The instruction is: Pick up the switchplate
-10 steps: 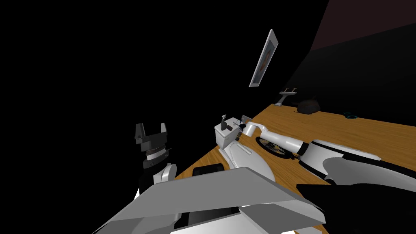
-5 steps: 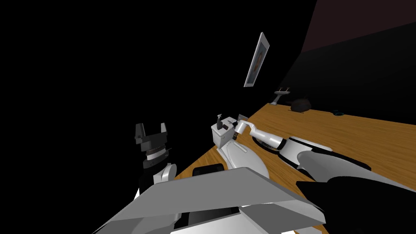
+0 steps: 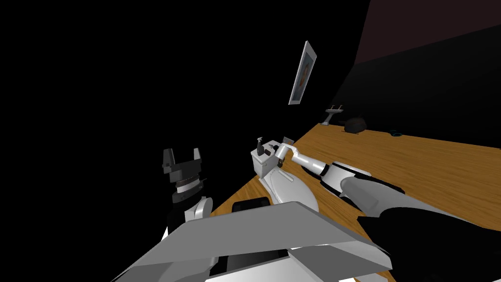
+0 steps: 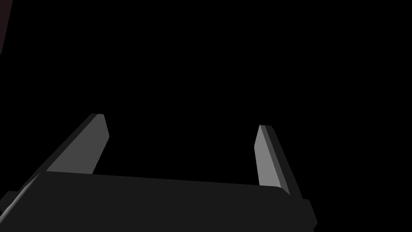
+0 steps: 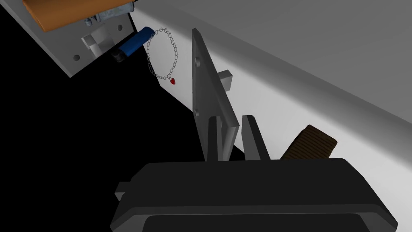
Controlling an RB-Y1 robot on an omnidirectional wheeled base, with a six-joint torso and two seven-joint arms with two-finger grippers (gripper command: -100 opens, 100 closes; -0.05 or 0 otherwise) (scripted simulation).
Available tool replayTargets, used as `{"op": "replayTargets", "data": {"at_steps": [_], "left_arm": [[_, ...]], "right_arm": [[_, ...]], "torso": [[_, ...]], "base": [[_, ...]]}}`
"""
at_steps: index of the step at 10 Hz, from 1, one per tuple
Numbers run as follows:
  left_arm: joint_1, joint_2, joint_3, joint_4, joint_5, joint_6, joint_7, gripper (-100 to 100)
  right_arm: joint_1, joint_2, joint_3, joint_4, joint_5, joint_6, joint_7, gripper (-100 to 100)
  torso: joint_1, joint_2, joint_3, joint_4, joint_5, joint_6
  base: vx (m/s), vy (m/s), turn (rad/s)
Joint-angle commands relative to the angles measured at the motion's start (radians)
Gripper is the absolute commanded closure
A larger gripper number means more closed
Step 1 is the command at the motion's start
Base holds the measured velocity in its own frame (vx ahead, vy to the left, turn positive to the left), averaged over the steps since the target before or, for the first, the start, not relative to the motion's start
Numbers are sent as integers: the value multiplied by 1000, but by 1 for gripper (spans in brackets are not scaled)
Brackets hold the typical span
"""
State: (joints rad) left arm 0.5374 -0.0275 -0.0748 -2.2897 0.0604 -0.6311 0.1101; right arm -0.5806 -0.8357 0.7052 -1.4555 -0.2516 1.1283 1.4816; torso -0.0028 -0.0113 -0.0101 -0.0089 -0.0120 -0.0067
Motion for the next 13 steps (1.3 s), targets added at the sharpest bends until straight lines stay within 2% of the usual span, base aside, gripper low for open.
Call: {"op": "replayTargets", "data": {"at_steps": [1, 3, 4, 5, 6, 7, 8, 9, 10, 11, 12, 13], "left_arm": [[0, 0, 0, 0, 0, 0, 0, 0], [0, 0, 0, 0, 0, 0, 0, 0], [0, 0, 0, 0, 0, 0, 0, 0], [0, 0, 0, 0, 0, 0, 0, 0], [0, 0, 0, 0, 0, 0, 0, 0], [0, 0, 0, 0, 0, 0, 0, 0], [0, 0, 0, 0, 0, 0, 0, 0], [0, 0, 0, 0, 0, 0, 0, 0], [0, 0, 0, 0, 0, 0, 0, 0], [0, 0, 0, 0, 0, 0, 0, 0], [0, 0, 0, 0, 0, 0, 0, 0], [0, 0, 0, 0, 0, 0, 0, 0]], "right_arm": [[-50, 50, 24, 50, 19, 50, 50, 100], [-112, 116, 24, 68, 19, 60, 52, 100], [-112, 135, 24, 68, 19, 60, 52, 100], [-159, 175, 46, 113, 40, 106, 97, 100], [-191, 211, 46, 113, 40, 128, 97, 100], [-207, 249, 46, 113, 40, 128, 97, 100], [-207, 251, 46, 113, 40, 128, 97, 100], [-262, 299, 67, 158, 61, 165, 141, 100], [-287, 330, 67, 158, 61, 189, 141, 100], [-303, 366, 67, 158, 61, 195, 141, 100], [-295, 349, 67, 164, 62, 189, 138, 100], [-298, 354, 67, 163, 62, 193, 139, 0]], "torso": [[0, 0, 0, 0, 0, 0], [-6, 1, 1, 0, -1, 2], [-3, 1, 1, 1, 0, 0], [1, -1, 0, 0, 0, -1], [-3, 1, 1, 0, 1, 2], [-4, 1, 1, 1, 0, 1], [-1, 0, 0, 1, 1, -1], [2, 0, 0, 0, 1, 0], [-3, 1, 1, 1, 1, 2], [-4, 2, 2, 1, 1, 1], [0, 2, 1, 1, 1, -1], [1, 1, 1, 1, 2, 1]], "base": [[-29, -76, -192], [-31, -82, -78], [-7, -26, 40], [-36, -88, -191], [-28, -102, -132], [-12, -58, -17], [-1, -17, 37], [-23, -89, -207], [-34, -113, -137], [-20, -63, -2], [-6, -17, 29], [0, 0, 0]]}}
